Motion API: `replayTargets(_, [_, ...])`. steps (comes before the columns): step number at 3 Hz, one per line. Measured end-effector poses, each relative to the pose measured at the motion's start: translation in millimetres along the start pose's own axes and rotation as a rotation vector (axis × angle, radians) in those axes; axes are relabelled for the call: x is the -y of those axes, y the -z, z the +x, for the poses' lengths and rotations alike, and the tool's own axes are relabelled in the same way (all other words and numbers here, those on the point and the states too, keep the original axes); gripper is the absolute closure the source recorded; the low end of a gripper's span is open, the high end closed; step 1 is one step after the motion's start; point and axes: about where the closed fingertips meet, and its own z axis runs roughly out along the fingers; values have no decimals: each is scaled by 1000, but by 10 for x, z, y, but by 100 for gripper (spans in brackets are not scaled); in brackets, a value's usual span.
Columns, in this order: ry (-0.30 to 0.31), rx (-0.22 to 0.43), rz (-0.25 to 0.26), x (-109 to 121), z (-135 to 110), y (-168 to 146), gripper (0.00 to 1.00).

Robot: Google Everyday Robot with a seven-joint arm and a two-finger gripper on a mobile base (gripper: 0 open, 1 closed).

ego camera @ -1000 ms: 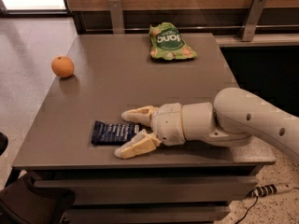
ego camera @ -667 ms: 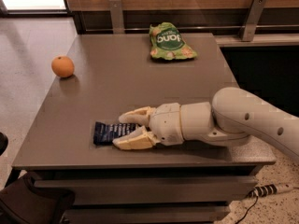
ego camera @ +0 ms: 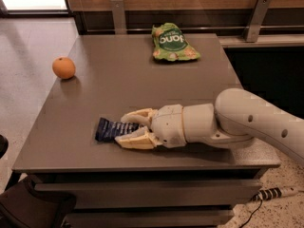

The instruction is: Move rxbar blueberry near orange

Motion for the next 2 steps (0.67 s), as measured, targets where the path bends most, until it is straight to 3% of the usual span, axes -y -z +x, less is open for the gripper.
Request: replayTargets(2, [104, -29, -2, 441, -722, 276, 100])
